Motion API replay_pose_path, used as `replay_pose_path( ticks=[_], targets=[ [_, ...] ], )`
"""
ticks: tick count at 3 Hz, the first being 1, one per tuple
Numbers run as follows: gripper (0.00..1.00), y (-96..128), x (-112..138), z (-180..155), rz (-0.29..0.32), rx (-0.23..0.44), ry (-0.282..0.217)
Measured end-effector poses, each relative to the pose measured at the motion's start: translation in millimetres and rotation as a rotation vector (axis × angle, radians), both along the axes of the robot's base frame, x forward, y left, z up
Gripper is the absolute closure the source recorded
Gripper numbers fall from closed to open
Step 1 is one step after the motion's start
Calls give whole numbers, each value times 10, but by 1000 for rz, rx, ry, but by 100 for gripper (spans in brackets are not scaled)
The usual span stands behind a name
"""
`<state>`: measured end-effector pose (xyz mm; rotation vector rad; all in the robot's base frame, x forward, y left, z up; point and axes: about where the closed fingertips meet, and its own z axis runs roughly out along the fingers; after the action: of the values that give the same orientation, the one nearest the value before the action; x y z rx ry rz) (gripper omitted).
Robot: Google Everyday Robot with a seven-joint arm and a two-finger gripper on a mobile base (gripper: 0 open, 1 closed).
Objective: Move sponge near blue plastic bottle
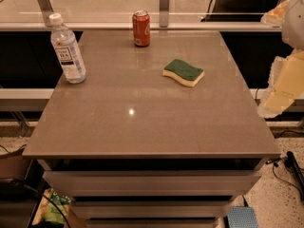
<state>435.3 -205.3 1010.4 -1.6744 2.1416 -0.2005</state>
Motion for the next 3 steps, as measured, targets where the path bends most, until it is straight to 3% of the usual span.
replay_pose_path(
  ticks=[1,3],
  targets=[
    [0,4,-1,13,-1,0,-3],
    [0,44,157,84,-76,87,12]
  ],
)
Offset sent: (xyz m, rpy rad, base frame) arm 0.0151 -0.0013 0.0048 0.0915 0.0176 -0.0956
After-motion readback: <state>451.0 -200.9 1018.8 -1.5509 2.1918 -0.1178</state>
